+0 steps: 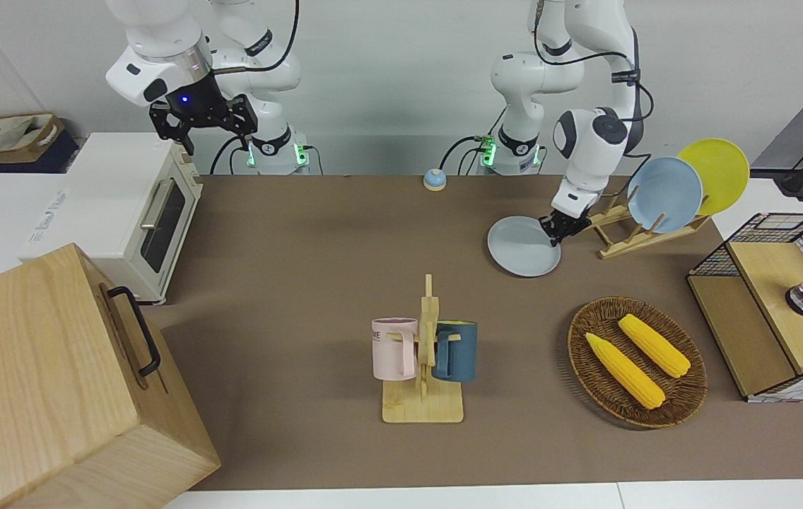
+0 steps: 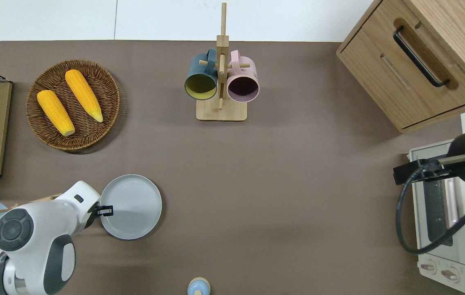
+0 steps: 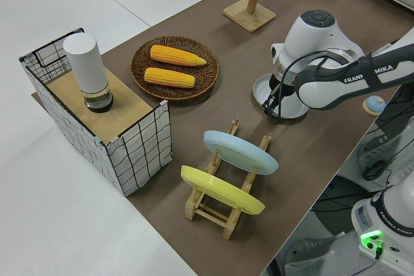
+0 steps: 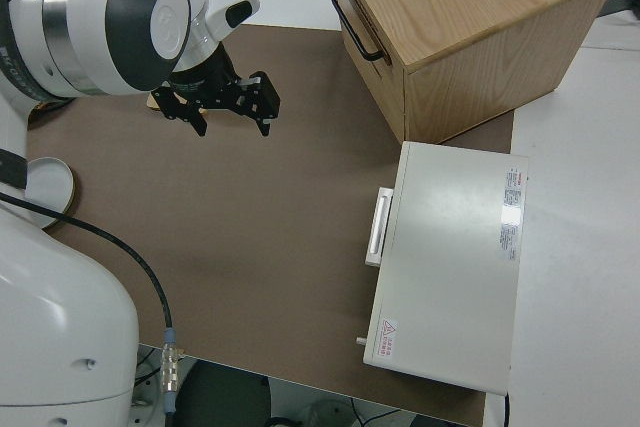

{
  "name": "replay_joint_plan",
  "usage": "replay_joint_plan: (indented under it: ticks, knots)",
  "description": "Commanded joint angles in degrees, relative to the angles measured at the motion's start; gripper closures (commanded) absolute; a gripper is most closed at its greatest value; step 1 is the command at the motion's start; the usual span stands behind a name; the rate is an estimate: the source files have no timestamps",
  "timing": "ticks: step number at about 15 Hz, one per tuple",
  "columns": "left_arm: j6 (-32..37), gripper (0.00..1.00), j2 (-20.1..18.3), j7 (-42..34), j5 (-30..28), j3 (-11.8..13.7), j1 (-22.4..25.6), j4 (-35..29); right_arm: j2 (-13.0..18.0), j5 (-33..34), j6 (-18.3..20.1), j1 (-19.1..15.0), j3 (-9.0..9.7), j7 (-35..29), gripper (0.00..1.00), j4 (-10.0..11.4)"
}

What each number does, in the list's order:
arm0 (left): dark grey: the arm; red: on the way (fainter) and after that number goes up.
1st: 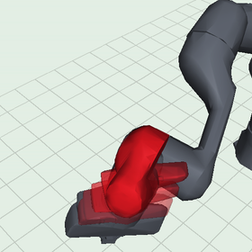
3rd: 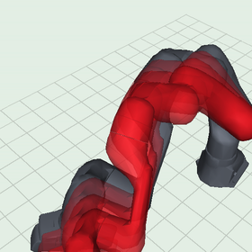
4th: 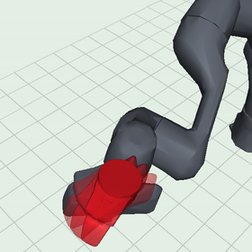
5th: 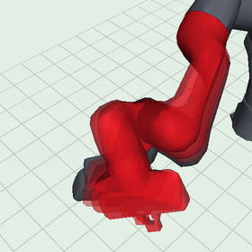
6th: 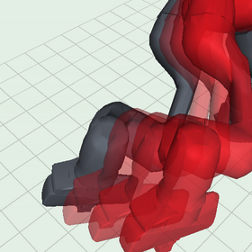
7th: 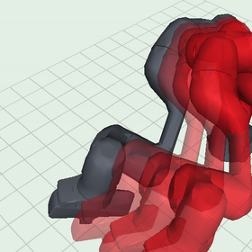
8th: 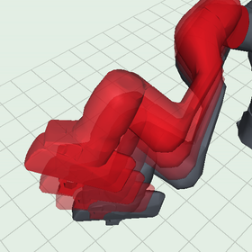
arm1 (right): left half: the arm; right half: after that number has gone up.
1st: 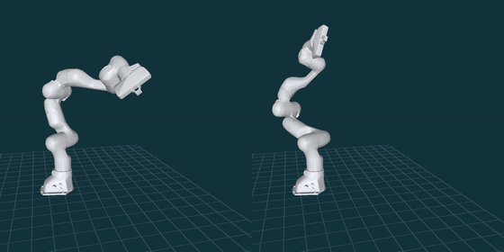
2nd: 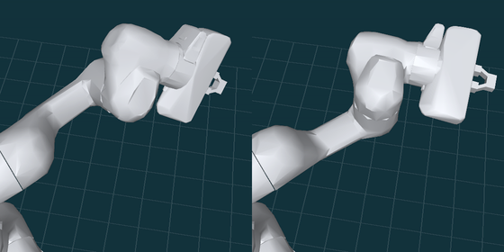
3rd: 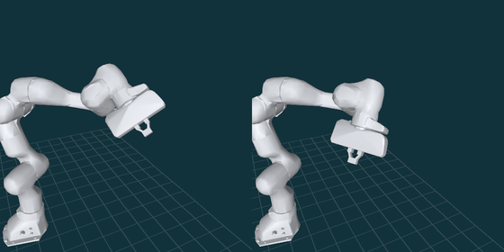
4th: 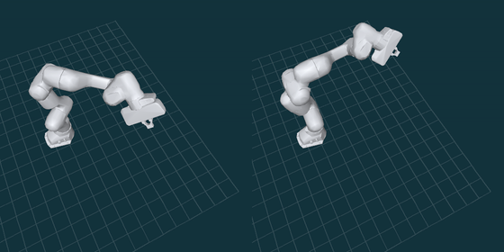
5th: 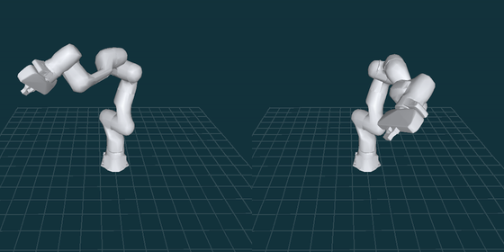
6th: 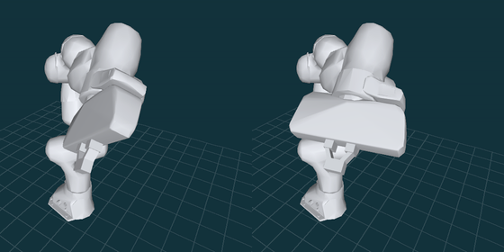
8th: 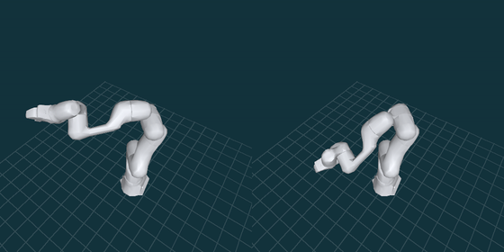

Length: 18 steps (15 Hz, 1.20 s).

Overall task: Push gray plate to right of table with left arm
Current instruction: 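Push the gray plate with the left gripper across the table toward the toaster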

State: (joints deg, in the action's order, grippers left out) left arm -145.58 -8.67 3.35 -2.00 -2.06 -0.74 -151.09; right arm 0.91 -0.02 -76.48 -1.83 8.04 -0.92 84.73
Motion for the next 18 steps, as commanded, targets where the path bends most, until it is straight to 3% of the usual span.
replay_joint_plan:
  ticks: [1, 6, 9, 18]
  knots:
    - [-2.0, 1.0, 3.0, 3.9, -0.1, -0.5, -3.7, -0.5, 0.1, -0.2, 0.9, -1.1, 0.92, -0.7, 0.017, -0.5]
    - [-2.2, 1.0, 4.4, 10.5, -0.1, -0.5, -9.4, 0.4, 0.1, -0.2, 0.9, -1.2, 0.92, -0.7, 0.017, -0.5]
    - [-6.2, 1.0, 7.7, 15.7, -0.1, -0.5, -13.4, 0.6, 0.1, -0.2, 0.9, -1.2, 0.92, -0.7, 0.017, -0.5]
    - [-6.1, 1.0, 11.1, 26.3, -0.1, -0.5, -21.8, 5.6, 0.1, -0.2, 0.9, -1.2, 0.92, -0.7, 0.017, -0.5]
